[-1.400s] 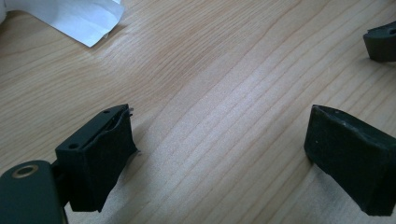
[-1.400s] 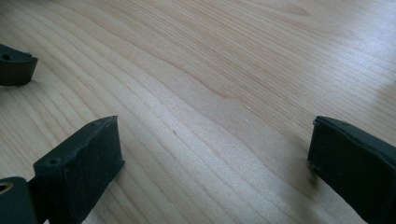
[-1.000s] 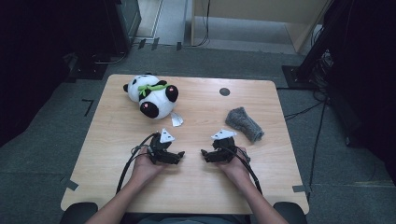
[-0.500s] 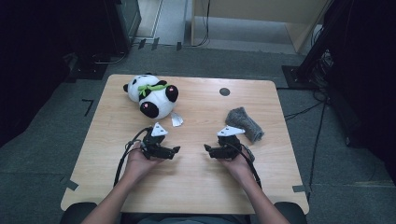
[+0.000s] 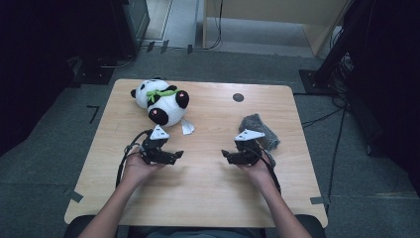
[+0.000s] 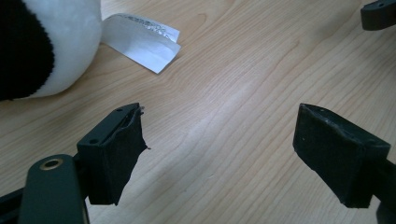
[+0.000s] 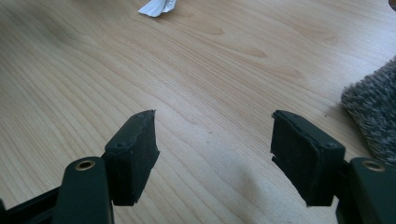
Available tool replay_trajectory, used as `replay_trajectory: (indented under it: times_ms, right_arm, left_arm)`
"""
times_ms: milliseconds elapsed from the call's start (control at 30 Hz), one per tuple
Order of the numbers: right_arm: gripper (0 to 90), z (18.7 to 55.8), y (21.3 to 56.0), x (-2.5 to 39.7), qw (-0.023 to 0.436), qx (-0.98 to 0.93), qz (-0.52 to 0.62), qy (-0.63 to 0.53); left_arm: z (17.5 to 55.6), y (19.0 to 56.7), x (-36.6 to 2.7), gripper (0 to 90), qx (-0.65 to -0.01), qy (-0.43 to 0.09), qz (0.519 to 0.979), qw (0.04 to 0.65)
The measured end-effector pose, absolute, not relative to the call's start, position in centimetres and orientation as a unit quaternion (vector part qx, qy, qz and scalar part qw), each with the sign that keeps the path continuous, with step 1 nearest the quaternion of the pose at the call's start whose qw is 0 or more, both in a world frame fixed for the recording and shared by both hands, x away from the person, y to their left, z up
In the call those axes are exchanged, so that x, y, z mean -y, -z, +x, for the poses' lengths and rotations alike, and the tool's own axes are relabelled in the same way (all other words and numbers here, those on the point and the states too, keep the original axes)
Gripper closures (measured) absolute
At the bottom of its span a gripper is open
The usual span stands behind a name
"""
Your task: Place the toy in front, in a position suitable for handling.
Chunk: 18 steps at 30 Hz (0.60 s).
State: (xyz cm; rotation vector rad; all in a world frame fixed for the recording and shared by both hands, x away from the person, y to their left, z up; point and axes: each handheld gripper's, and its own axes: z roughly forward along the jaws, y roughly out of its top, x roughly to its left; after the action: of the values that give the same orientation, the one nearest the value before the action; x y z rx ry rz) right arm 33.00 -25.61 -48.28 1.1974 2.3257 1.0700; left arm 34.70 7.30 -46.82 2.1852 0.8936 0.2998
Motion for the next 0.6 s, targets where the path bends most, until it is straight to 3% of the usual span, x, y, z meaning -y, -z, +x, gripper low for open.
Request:
replay_trajectory:
  times_ms: [133,600]
  right_arm:
    - [33.0,33.3,47.9,26.4,0.162,-0.809,0.42,-0.377]
    - [36.7,33.7,47.2,28.6,0.166,-0.801,0.432,-0.381]
  left_arm:
    - [35.0,46.4,-8.0,21.6,-0.349,-0.116,0.851,0.375]
    - [36.0,45.0,-10.2,24.6,-0.356,-0.108,0.845,0.384]
